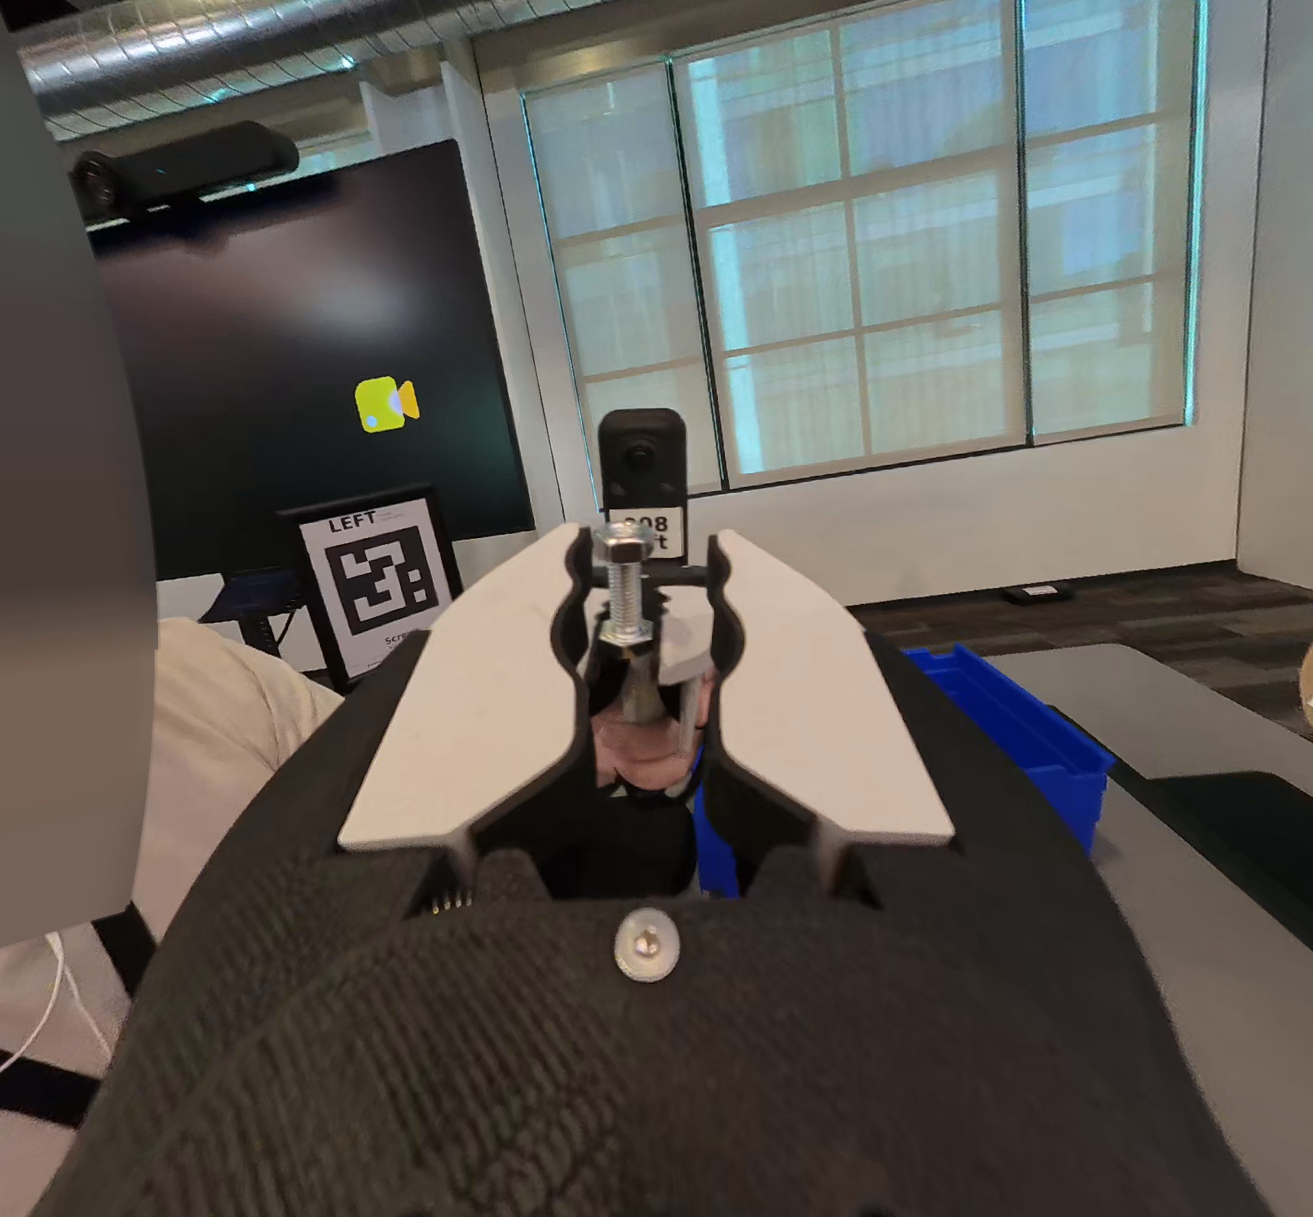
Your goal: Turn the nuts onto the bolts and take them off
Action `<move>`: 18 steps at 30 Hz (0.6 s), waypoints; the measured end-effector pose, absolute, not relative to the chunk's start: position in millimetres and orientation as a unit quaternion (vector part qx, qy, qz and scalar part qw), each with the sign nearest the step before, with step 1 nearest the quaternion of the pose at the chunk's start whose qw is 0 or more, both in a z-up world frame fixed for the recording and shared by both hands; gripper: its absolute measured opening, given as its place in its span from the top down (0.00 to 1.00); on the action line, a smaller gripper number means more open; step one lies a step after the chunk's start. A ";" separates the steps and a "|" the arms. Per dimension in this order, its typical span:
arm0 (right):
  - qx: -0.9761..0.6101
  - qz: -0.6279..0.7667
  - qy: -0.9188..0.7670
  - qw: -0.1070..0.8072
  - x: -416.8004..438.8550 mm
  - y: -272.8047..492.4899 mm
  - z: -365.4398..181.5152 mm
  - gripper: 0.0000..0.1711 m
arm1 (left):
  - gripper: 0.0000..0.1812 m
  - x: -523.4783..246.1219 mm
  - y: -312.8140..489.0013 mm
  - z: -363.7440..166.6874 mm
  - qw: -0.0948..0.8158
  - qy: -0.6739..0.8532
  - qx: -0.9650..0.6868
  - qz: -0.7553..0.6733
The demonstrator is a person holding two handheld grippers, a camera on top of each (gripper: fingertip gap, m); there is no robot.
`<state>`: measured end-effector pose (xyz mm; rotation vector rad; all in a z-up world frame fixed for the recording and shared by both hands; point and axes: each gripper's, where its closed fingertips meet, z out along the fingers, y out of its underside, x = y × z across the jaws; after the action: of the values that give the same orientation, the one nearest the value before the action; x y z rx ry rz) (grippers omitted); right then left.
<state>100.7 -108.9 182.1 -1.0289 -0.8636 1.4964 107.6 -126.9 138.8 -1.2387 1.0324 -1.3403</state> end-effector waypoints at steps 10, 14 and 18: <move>-0.464 0.560 -0.383 0.570 89.8 -109.5 175.6 0.81 | 0.90 111.5 -125.2 134.8 0.511 0.432 -0.520 -0.530; -0.466 0.559 -0.383 0.569 96.7 -103.5 175.0 0.81 | 0.90 109.3 -125.9 137.4 0.510 0.430 -0.517 -0.537; -0.461 0.570 -0.369 0.572 103.3 -101.5 179.5 0.82 | 0.90 106.4 -127.3 141.1 0.509 0.427 -0.512 -0.545</move>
<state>103.3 -101.5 179.5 -1.0803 -0.8659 1.3373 106.4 -127.3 141.1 -1.2327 1.0280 -1.3133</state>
